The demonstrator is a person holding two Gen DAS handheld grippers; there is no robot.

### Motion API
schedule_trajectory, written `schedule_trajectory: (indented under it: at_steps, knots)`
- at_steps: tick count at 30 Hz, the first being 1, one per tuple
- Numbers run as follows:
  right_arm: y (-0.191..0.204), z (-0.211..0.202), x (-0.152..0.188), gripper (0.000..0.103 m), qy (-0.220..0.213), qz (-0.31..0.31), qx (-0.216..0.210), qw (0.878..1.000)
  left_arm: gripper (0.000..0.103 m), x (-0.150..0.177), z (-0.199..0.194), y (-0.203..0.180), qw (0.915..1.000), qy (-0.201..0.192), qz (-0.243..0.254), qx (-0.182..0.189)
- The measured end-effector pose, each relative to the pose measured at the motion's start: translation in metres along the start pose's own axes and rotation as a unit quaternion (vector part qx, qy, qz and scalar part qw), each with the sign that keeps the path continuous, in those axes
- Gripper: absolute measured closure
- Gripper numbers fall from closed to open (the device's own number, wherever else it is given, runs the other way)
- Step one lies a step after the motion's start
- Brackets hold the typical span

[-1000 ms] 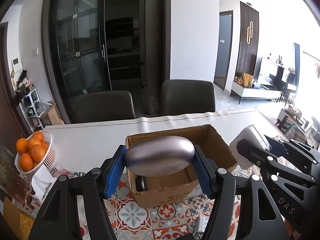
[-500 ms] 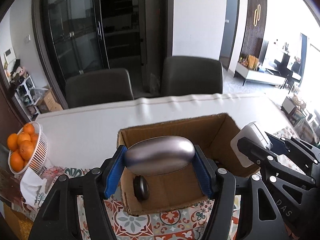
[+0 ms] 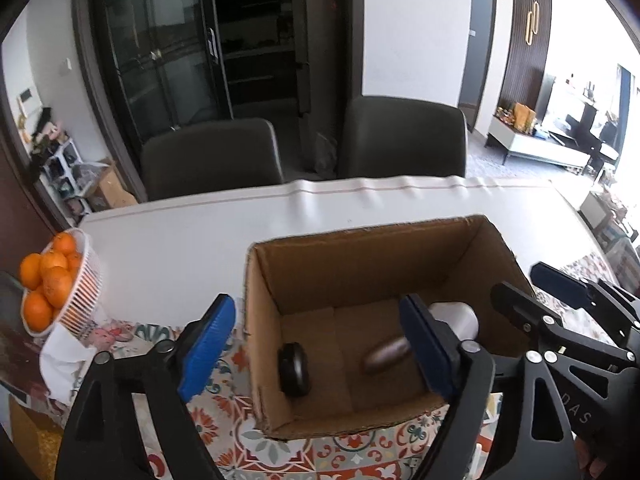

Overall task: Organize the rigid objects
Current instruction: 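Open both tools to drop the items into the box, then withdraw both tools from the box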

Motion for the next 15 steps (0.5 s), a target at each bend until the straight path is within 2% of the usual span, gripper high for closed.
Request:
schedule_trajectory:
  at_steps: [7, 15]
  knots:
    - [-0.006, -0.019, 0.005, 0.036, -0.008, 0.001, 0.031, 0.999, 0.005, 0.000, -0.028, 0.005, 0.9989, -0.030, 0.001, -0.036]
    - [-0.014, -0.054, 0.009, 0.027, -0.029, -0.004, 0.059, 0.998, 0.001, 0.011, -0.064, 0.002, 0.9969, -0.056, 0.001, -0.055]
Point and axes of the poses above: each gripper's, at about its wrist camera, not at the fingertips, and z roughly the way its jaws point, y to its left, x to its underside, the point moved 9 cm from there along z, roughly the way its jaws point, and after that the axes turned 11 degrees about x, right-handed, at the moved point
